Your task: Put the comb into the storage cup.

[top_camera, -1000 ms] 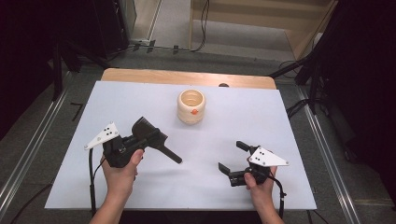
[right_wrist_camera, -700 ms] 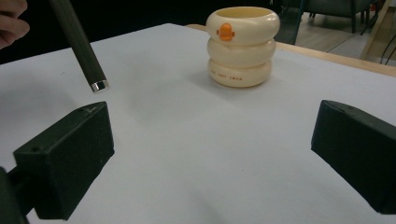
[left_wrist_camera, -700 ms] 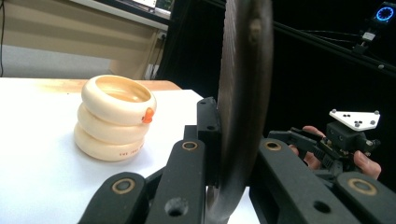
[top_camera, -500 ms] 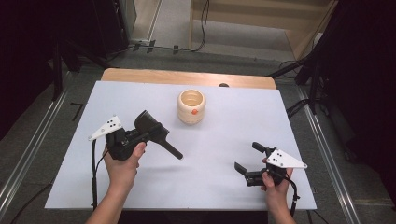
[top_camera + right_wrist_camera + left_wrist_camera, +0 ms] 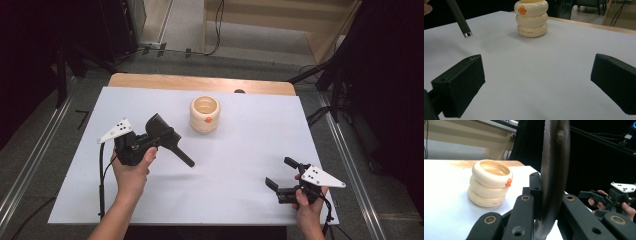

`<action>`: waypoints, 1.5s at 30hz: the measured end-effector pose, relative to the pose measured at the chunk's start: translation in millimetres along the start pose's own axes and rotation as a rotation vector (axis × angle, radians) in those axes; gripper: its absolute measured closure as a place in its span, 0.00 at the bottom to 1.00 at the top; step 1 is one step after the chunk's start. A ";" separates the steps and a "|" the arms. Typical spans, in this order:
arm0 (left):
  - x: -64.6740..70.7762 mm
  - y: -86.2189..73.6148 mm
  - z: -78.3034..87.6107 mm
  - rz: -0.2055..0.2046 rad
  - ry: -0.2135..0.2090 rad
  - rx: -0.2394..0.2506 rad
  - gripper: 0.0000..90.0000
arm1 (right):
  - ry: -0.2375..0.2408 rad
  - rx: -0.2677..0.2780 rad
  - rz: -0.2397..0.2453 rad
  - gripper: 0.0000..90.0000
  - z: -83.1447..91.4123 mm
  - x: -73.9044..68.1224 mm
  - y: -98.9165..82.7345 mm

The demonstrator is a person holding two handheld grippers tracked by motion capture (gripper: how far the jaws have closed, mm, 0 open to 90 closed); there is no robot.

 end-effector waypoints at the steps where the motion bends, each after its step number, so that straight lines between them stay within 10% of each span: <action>1: -0.8 0.7 -0.8 0.002 0.000 0.003 0.96 | -0.004 0.004 -0.004 0.00 1.9 1.1 -0.3; 24: -13.5 26.1 -21.6 -0.005 -0.002 0.002 0.96 | -0.097 0.031 -0.023 0.00 17.0 25.4 -7.7; 45: -29.7 46.8 -33.7 0.007 0.013 0.023 0.96 | -0.082 0.013 -0.019 0.00 13.4 23.8 -11.6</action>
Point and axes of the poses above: each handheld gripper's, and its own axes: z roughly backward along the jaws, y roughly out of its top, x roughly to its right, the point moved 6 cm from there along -z, roughly forward along the jaws, and after that the axes turned 4 degrees about -y, right-handed, at the moved point
